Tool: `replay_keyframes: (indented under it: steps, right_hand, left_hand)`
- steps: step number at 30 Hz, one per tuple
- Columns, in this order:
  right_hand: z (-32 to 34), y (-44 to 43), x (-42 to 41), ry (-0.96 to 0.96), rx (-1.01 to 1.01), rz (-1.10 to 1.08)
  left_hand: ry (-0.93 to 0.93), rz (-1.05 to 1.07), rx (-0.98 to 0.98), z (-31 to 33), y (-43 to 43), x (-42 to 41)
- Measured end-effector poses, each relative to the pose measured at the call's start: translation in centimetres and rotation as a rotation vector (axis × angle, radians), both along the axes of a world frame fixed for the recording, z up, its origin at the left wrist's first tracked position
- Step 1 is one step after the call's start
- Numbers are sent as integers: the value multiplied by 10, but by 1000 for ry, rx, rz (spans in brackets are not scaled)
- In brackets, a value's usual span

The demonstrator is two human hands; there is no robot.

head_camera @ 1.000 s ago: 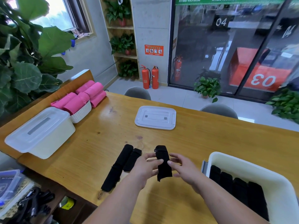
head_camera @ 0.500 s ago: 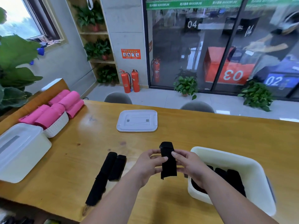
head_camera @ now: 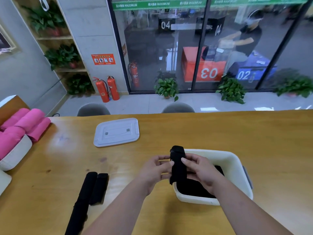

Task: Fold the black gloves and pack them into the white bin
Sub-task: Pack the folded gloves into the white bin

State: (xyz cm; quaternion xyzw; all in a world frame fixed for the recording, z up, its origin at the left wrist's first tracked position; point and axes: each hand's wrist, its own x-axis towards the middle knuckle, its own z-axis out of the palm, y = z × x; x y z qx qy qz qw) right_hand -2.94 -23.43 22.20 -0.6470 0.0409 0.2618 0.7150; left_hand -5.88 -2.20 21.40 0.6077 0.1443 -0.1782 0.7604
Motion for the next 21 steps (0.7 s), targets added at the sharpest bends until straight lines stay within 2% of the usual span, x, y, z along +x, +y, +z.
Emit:
replay_keyframes:
  steps: [6,11,16,21]
  right_hand:
    - [-8,-47,7,8,-58,-139]
    - [-23,-84,13,11,-250,-204]
    - [-49,-93,14,8,-466,-186]
    - [-71,-75,14,-2,-585,-98]
  left_hand:
    - [-15,2,190,-16,-15,6]
    - [-26,14,406,-36,-17,7]
    - [-3,17,450,-47,-12,5]
    - [20,20,451,-51,-8,2]
